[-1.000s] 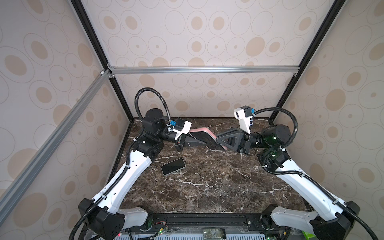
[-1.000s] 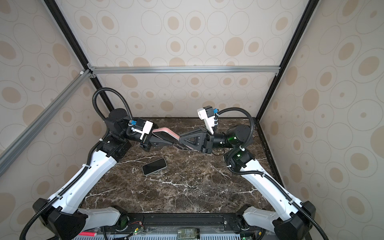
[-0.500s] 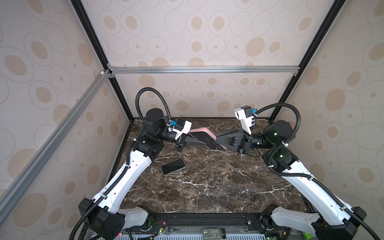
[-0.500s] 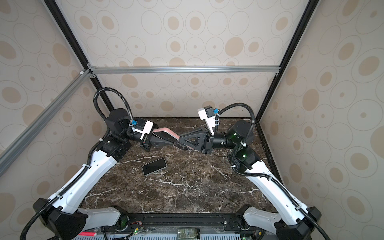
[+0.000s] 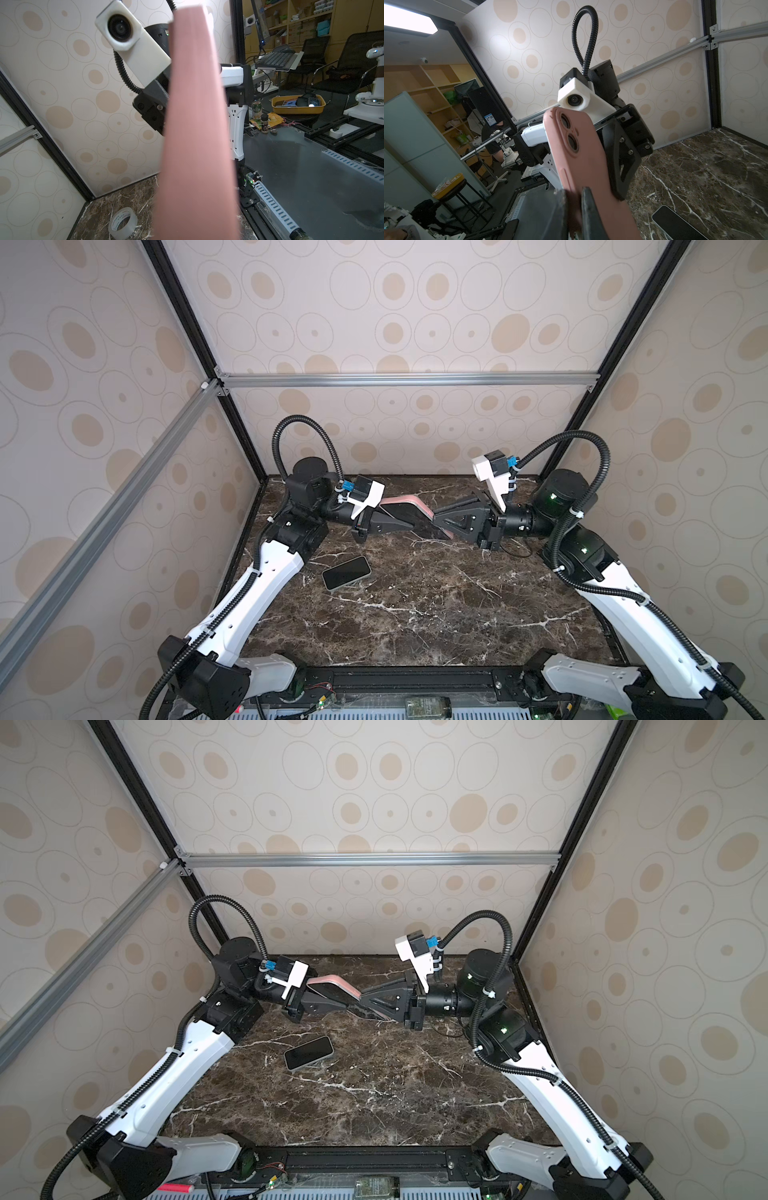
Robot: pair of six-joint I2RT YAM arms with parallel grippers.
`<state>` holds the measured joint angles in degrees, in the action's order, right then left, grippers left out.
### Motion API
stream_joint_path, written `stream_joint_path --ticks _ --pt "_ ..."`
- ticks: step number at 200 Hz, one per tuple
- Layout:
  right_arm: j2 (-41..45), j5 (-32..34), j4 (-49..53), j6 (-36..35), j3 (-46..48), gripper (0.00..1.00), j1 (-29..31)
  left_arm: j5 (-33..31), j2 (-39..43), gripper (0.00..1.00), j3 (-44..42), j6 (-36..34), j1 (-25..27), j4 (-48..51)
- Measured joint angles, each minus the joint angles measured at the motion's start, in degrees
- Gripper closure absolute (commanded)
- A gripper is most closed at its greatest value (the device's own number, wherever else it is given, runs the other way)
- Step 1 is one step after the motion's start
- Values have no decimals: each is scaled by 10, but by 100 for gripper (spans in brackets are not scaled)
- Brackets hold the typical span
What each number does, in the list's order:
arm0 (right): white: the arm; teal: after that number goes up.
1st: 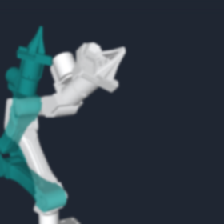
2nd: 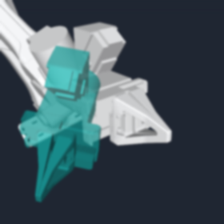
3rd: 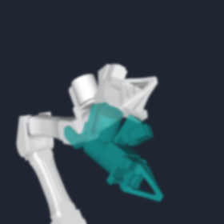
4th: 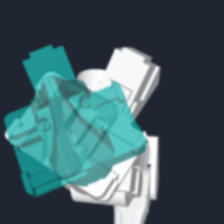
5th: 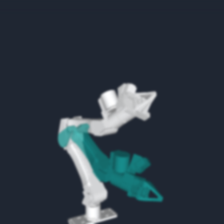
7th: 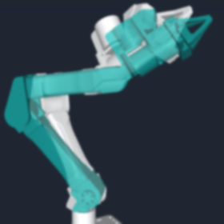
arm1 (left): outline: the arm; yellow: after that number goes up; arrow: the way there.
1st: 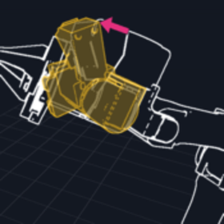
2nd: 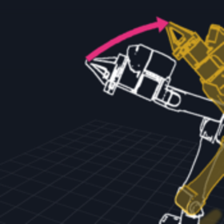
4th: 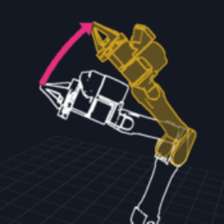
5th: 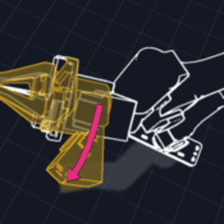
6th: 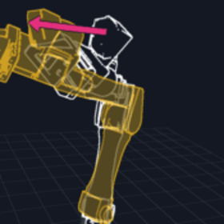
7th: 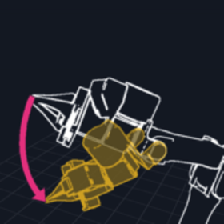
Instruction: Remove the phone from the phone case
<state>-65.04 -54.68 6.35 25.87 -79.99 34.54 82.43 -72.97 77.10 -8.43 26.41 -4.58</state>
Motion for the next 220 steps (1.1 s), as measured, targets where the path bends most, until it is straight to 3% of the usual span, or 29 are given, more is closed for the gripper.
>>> stream_joint_path --ticks 97,220 --pt "-21 75 176 -133 -90 100 4 -7 -7 100 -5 4 -1 4" --pt "-66 223 338 -250 -191 100 8 -52 -23 100 -20 37 -6 0"
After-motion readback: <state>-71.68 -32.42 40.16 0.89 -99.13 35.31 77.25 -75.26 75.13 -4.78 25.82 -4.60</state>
